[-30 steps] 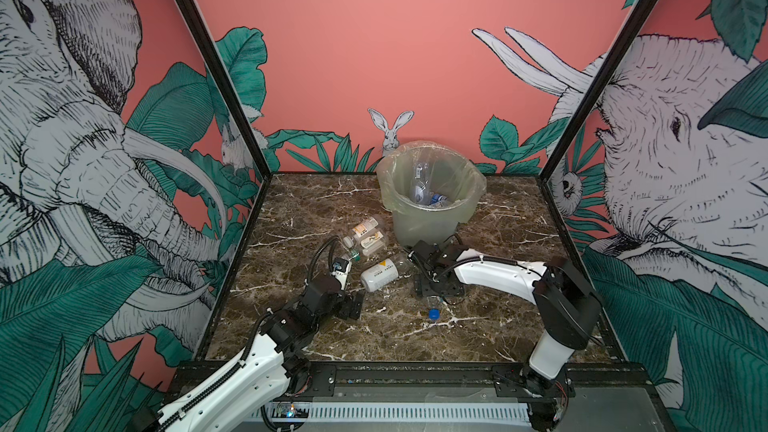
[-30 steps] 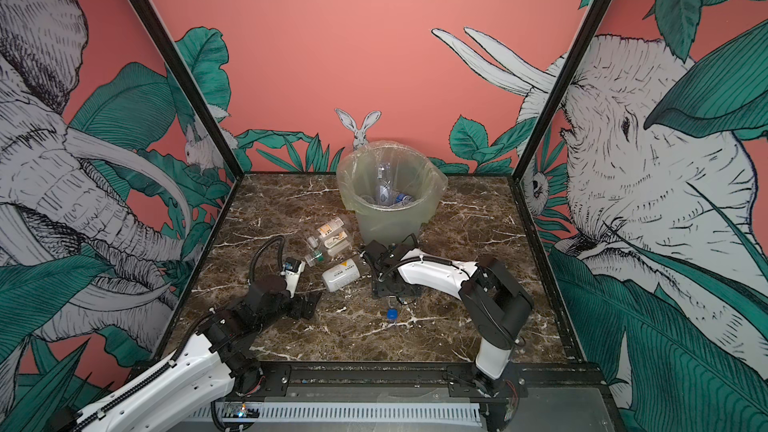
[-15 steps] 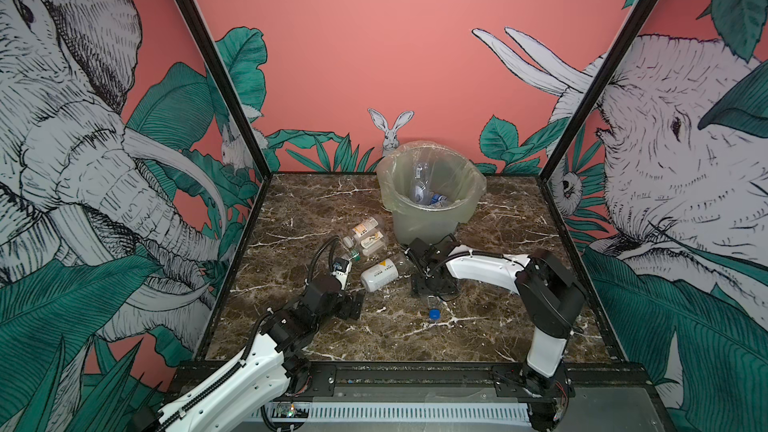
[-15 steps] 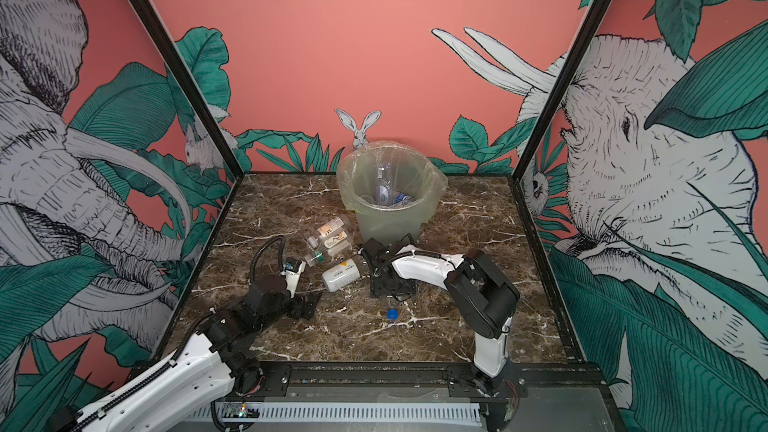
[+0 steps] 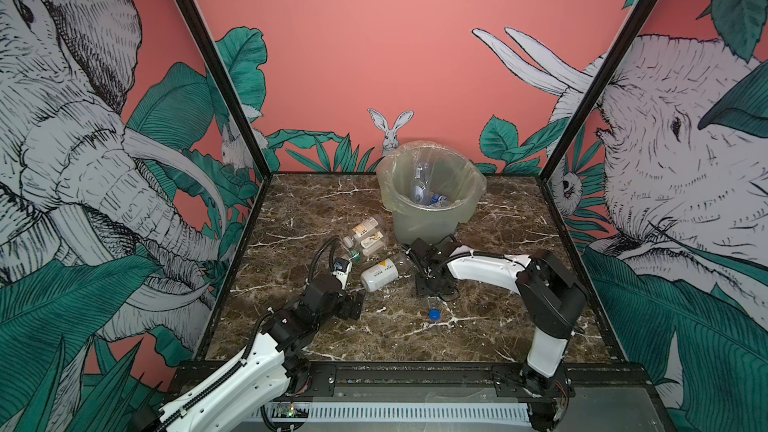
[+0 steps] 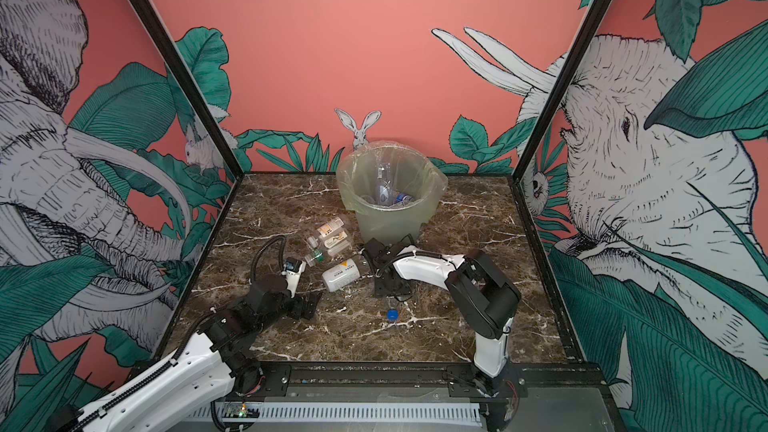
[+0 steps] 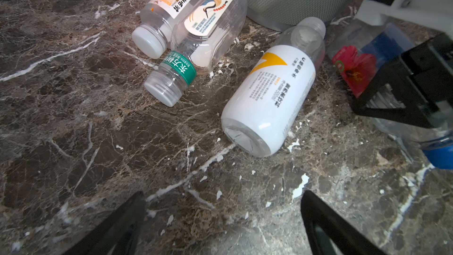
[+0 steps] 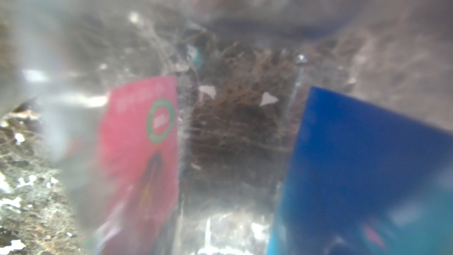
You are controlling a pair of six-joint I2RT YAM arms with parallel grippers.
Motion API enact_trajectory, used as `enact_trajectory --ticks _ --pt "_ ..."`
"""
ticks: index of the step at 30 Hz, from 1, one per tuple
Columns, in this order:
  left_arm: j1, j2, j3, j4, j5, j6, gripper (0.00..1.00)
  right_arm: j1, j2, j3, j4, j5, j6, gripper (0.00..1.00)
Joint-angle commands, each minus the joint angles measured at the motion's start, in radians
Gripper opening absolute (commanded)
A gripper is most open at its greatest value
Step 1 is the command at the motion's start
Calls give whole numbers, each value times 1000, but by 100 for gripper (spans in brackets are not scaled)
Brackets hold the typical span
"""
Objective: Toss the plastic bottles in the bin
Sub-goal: 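Close the right gripper around the red-and-blue-labelled bottle and lift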
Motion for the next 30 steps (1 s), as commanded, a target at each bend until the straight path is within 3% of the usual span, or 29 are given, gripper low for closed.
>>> enact_trajectory --ticks 1,17,30 --pt "-1 3 -1 19 0 3 100 -3 -43 -48 -8 12 -20 62" --pt "-1 6 1 17 -6 -1 100 -1 -346 -299 154 98 -38 45" --pt "-1 4 0 17 -5 -1 100 21 -837 -553 210 278 -67 43"
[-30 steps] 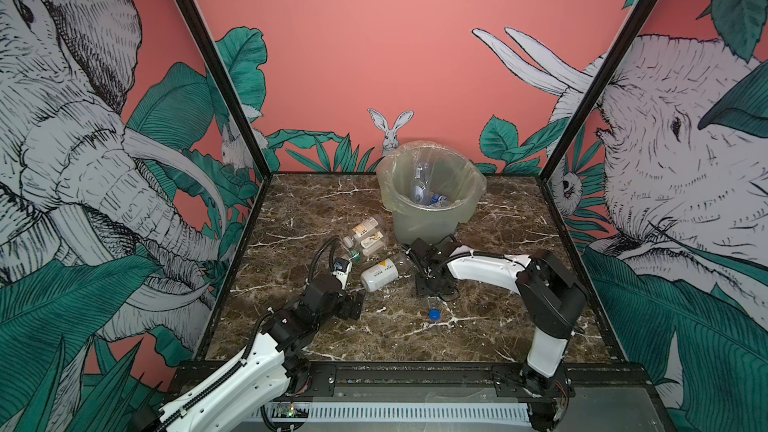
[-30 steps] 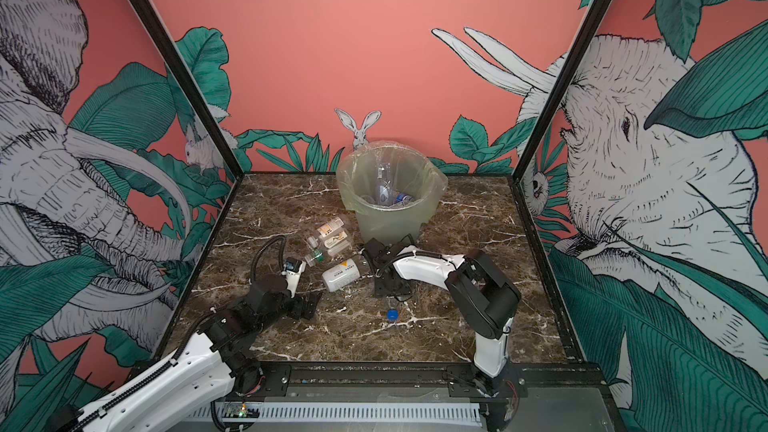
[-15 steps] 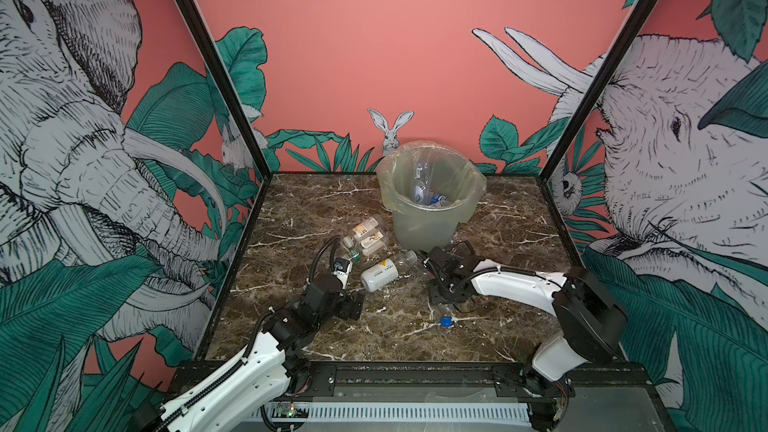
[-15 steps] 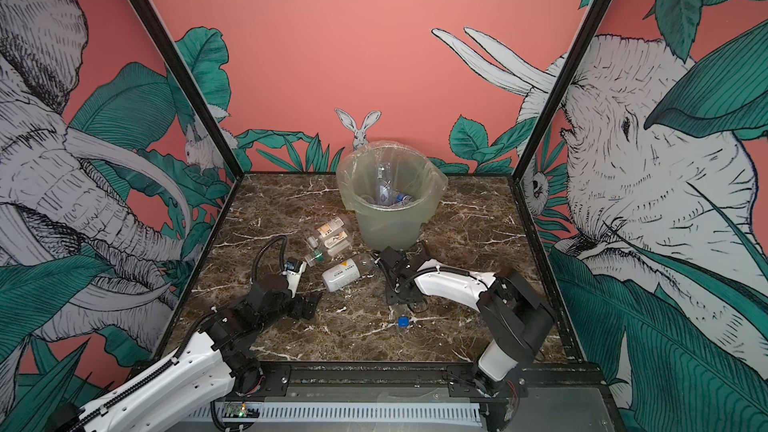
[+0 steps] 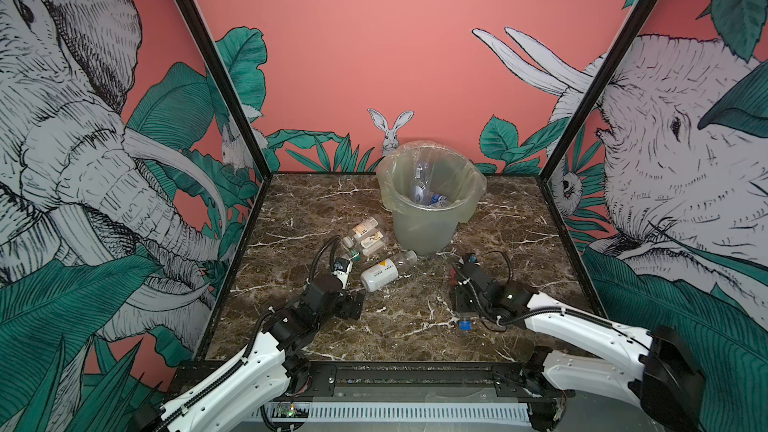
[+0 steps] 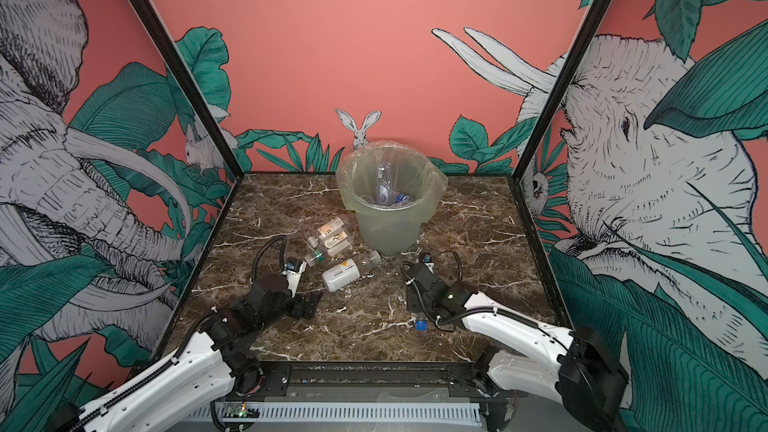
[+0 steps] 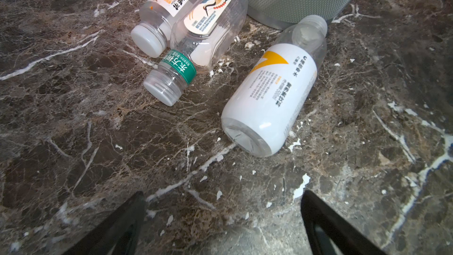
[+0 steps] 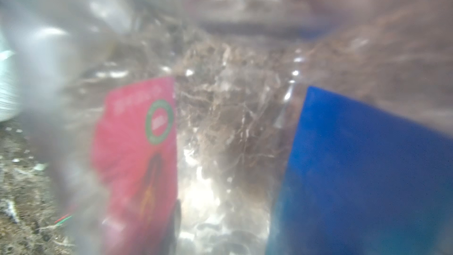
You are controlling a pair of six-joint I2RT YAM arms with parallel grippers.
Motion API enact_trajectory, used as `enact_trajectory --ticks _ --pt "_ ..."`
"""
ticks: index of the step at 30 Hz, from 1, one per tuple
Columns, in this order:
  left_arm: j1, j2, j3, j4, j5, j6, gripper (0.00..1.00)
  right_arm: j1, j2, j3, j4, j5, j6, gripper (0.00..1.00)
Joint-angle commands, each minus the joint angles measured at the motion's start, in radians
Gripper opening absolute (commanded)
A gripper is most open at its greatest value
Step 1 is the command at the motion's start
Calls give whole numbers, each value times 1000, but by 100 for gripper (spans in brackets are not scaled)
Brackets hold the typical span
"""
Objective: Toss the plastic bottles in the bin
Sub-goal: 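Close the right gripper around the red-and-blue-labelled bottle and lift, then carry the bottle with the right gripper over the bin and open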
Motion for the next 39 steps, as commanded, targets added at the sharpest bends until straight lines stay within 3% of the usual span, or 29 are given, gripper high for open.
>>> enact_trajectory --ticks 1,10,16,20,23,26,28,30,31,33,39 --pt "-1 -5 0 10 -5 -1 100 6 -110 -29 8 91 -28 43" --pt "-1 -10 -1 7 -8 -2 100 7 -355 73 -113 197 -184 43" --pt "-1 -16 -1 7 -13 -5 99 8 -316 346 -127 238 -335 43" --pt "-1 -15 -1 5 -15 -5 99 8 -166 620 -85 208 -431 42" --pt "-1 -15 -1 5 -12 -4 100 -3 58 934 -126 223 -508 41" --pt "-1 -15 -1 6 -12 -4 100 -87 321 1248 -214 179 -527 47" --pt "-1 -18 -1 3 -15 -5 100 -162 501 1455 -306 141 -497 60" --pt "-1 -25 -2 1 -15 -7 100 -213 662 1644 -418 163 -460 88" --pt "-1 -29 -4 1 -15 -7 100 -225 716 1717 -459 174 -445 95" --pt "-1 -41 -7 -2 -15 -7 99 -228 765 1797 -484 200 -435 99" --pt "-1 -49 -9 -3 -20 -8 99 -228 700 1781 -406 189 -460 99"
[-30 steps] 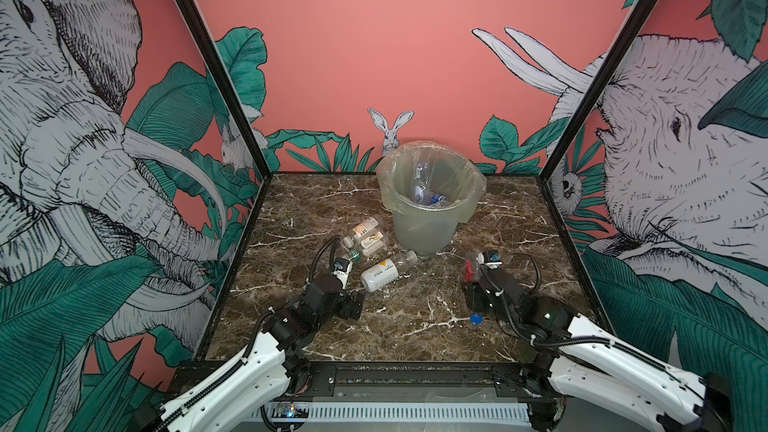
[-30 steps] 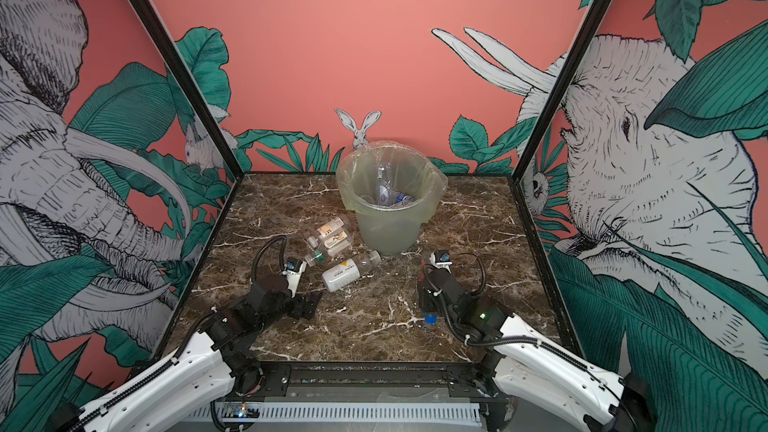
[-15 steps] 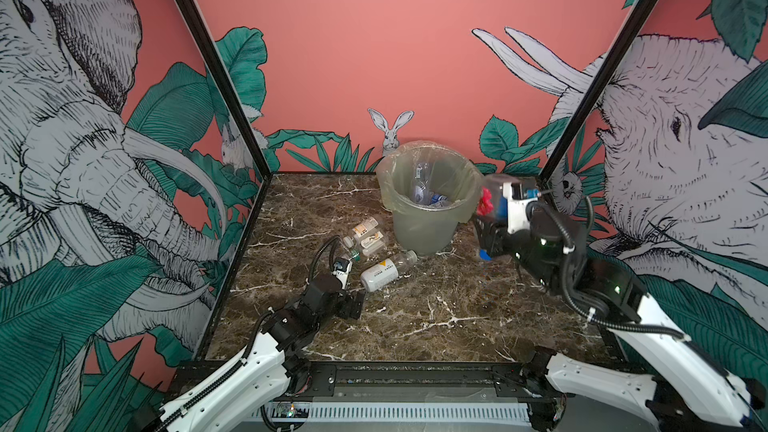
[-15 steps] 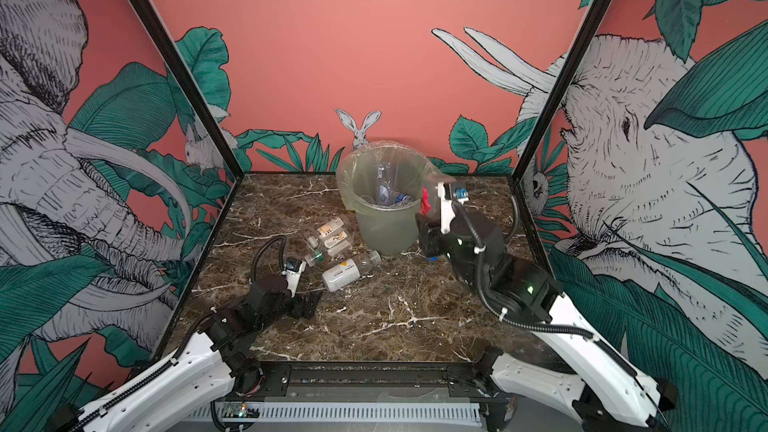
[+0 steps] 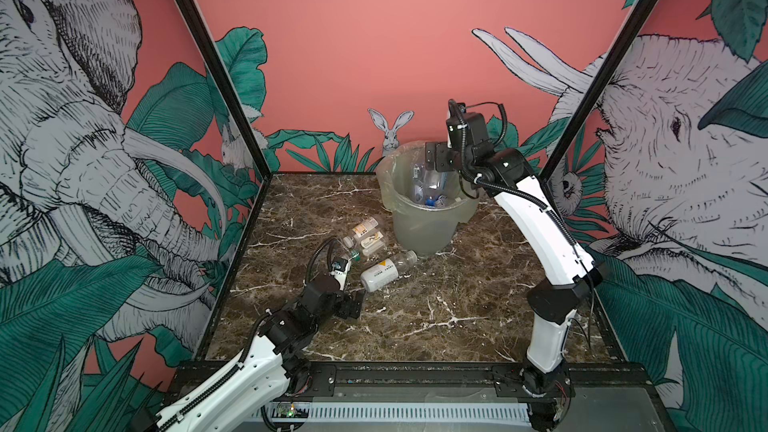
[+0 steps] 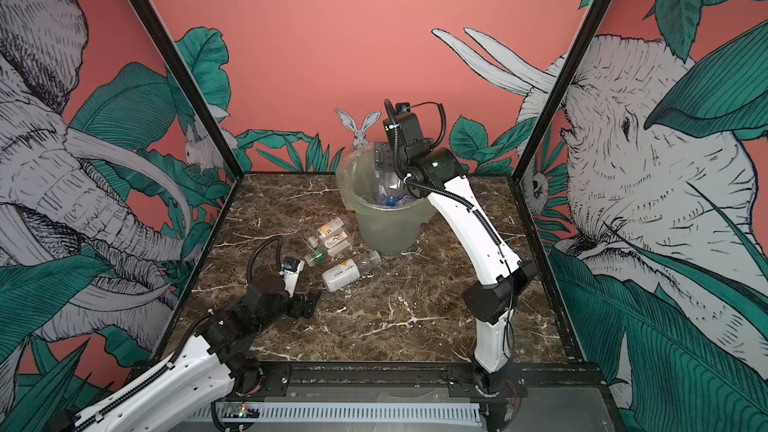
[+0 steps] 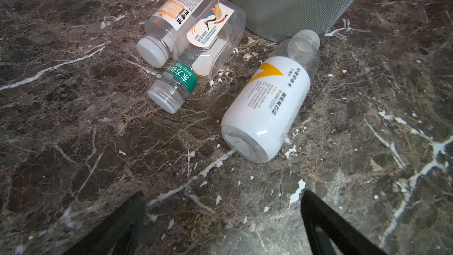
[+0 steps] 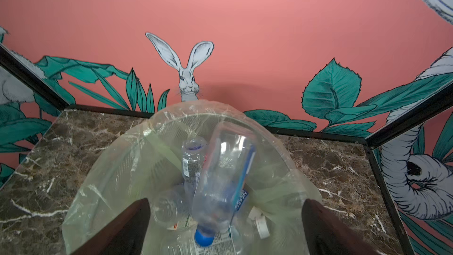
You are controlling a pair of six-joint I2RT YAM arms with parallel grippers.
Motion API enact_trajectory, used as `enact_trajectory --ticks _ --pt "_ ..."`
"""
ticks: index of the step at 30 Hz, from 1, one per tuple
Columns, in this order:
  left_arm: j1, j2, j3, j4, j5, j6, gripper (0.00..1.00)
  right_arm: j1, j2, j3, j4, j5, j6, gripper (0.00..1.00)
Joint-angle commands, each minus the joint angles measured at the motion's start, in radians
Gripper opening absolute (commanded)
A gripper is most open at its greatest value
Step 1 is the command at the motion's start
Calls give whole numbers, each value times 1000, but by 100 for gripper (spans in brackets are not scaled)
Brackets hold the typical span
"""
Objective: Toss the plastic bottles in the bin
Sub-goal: 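Carry the bottle with the right gripper over the bin and open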
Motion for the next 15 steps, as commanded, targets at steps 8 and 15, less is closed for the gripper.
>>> enact_trajectory --ticks 8,15 --pt "-1 -7 -8 -4 -22 -9 99 5 -362 -300 114 0 -1 99" --pt "-1 3 -4 -3 -25 -12 100 4 -547 -649 201 -2 37 99"
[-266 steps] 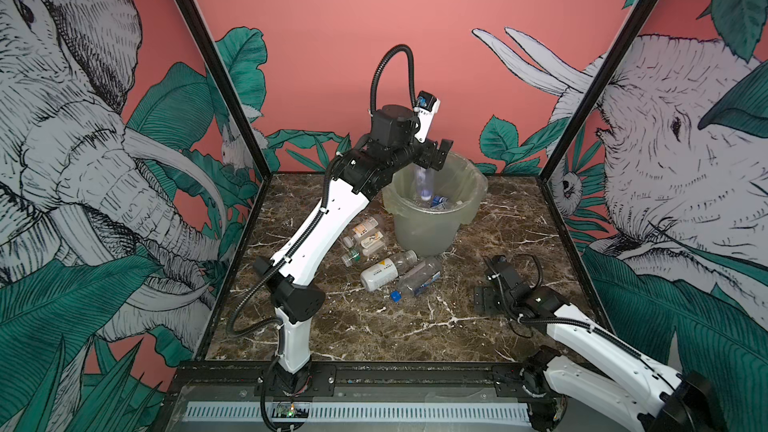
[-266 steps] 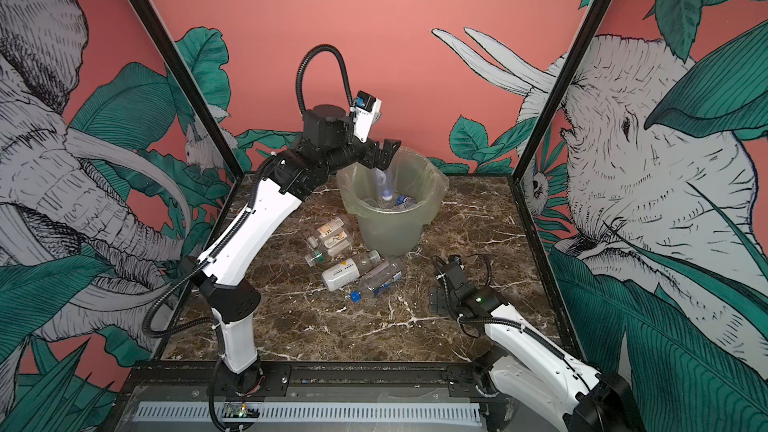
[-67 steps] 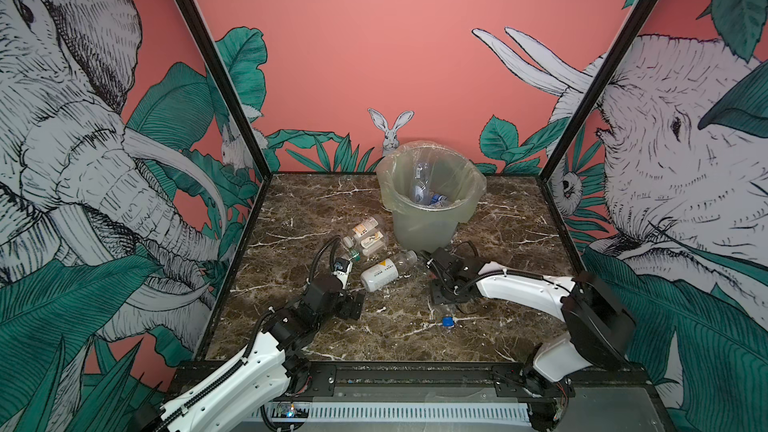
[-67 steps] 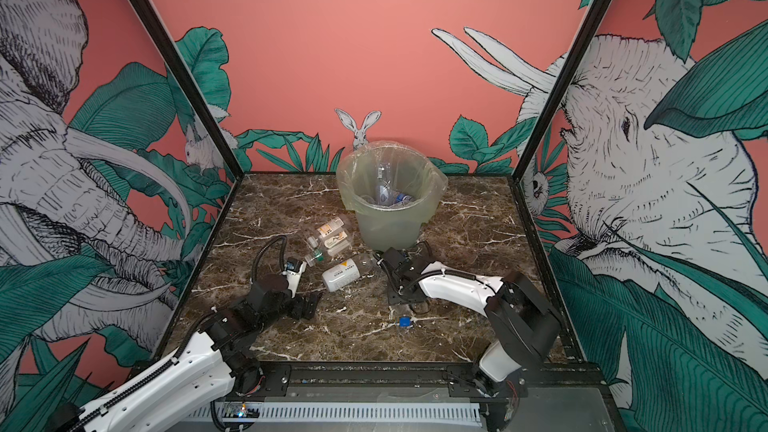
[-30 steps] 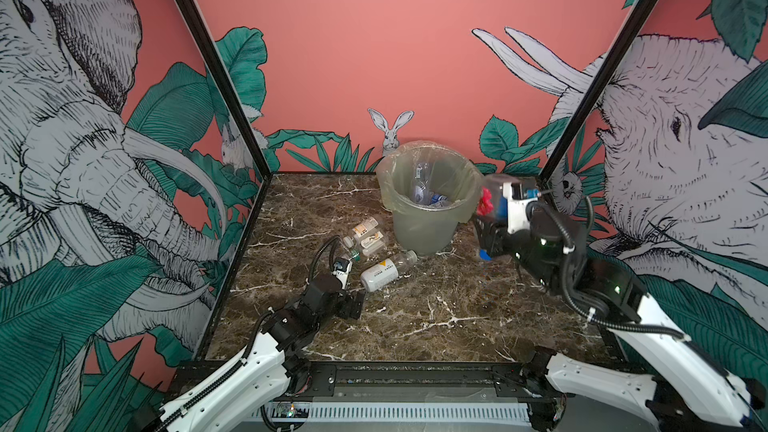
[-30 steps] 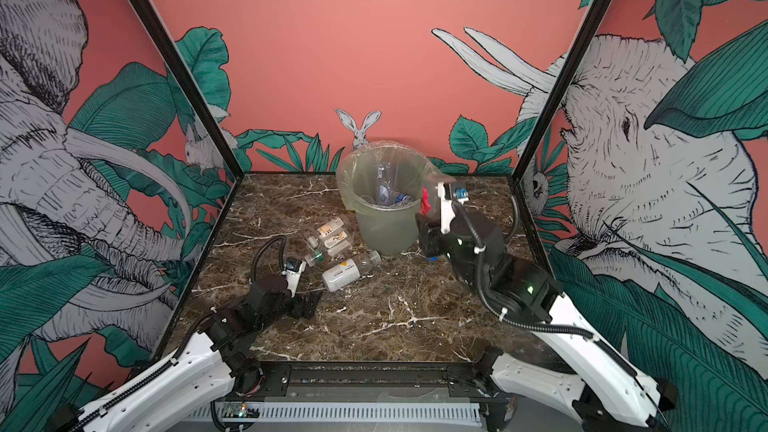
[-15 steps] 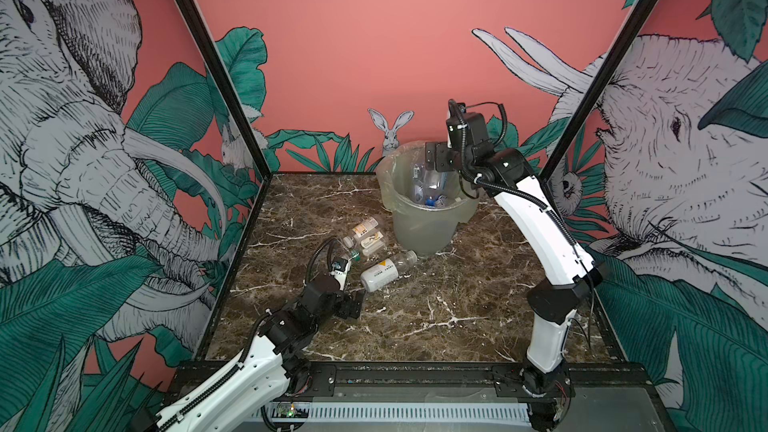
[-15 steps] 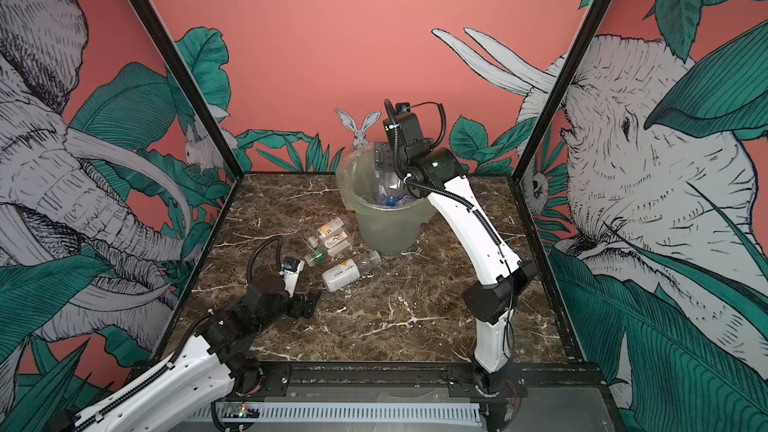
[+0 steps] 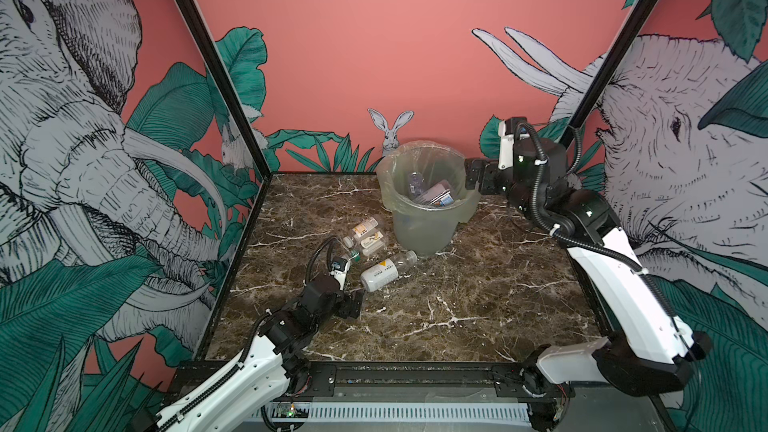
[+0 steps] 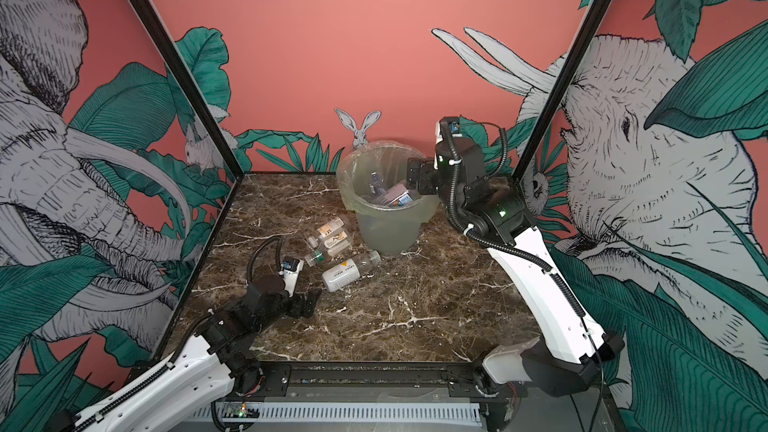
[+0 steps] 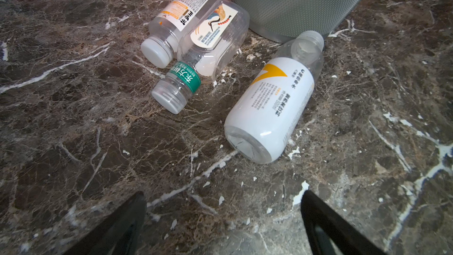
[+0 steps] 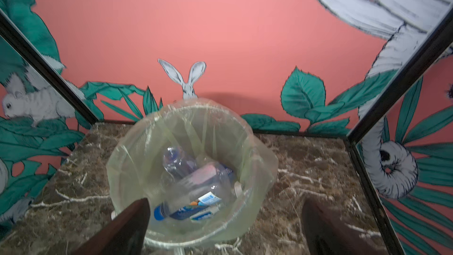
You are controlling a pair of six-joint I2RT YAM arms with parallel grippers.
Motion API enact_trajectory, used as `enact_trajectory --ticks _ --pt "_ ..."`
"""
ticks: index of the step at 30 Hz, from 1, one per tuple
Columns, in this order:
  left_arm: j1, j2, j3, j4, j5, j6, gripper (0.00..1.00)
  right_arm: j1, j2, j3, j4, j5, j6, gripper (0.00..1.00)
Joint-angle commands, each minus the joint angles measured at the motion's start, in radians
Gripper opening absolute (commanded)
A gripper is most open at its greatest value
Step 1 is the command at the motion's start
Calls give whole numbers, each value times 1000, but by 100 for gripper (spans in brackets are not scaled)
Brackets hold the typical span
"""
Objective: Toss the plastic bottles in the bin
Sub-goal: 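Carry the bottle with the right gripper over the bin and open, then withdraw the empty right gripper from the bin back toward the robot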
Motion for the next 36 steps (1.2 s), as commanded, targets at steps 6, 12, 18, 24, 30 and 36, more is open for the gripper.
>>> enact_trajectory --ticks 6,12,18,24,30,36 --pt "-1 8 -2 -4 -19 -13 100 0 -156 -340 90 -9 45 99" --pt "-2 21 4 -2 -20 -13 100 -1 -247 -532 80 -30 81 99" --pt "-1 41 13 -1 -22 -10 100 0 -322 -717 65 -33 136 99" --pt "-1 61 31 -12 -16 -11 100 0 -375 -870 48 -93 222 99" --pt "-1 85 59 -11 -5 -6 100 0 -419 -1014 61 -143 278 99" --pt "-1 124 113 -21 4 1 100 0 -452 -1150 93 -157 309 99"
